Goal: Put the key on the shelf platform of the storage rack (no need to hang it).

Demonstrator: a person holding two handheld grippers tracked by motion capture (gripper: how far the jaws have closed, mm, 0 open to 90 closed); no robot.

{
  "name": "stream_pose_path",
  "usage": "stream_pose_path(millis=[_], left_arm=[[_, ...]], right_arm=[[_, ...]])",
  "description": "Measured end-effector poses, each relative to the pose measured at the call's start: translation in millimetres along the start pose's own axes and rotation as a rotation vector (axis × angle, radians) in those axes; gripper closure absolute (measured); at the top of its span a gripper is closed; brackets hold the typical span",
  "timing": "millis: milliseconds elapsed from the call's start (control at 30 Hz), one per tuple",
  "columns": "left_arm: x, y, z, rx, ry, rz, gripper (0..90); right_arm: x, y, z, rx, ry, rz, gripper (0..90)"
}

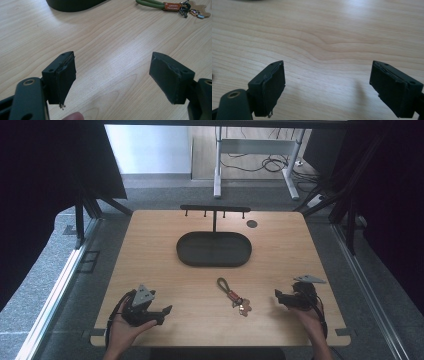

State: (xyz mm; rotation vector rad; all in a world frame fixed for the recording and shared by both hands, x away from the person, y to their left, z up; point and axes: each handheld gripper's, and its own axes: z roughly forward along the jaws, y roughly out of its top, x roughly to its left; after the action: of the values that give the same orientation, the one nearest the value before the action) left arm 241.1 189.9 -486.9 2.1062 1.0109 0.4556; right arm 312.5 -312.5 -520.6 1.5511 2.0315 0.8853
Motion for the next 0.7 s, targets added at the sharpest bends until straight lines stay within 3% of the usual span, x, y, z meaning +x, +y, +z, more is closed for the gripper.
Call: stream_pose_path(millis=[67, 100, 233, 500, 700], left_arm=[[-0.9, 0.8, -0.8, -0.003, -0.004, 0.005, 21.5], [-1.4, 1.0, -0.9, -0.005, -0.006, 0.006, 21.5], [-1.8, 0.8, 0.0, -0.001, -0.011, 0.011, 21.4], [-1.4, -0.1, 1.9, 0.007, -0.013, 0.01, 21.4], [3.2, -1.8, 1.3, 0.004, -0.006, -0.004, 21.4]], right_arm=[[-1.5, -0.2, -2.9, -0.01, -0.009, 0.004, 14.0], [-4.3, 0.0, -7.6, -0.014, 0.017, 0.002, 14.6], [-6.9, 0.7, -13.4, -0.032, 0.036, -0.004, 17.4], [-7.1, 0.5, -19.5, -0.031, 0.081, -0.064, 24.6], [-5.1, 1.5, -18.9, -0.026, 0.06, -0.066, 24.6]])
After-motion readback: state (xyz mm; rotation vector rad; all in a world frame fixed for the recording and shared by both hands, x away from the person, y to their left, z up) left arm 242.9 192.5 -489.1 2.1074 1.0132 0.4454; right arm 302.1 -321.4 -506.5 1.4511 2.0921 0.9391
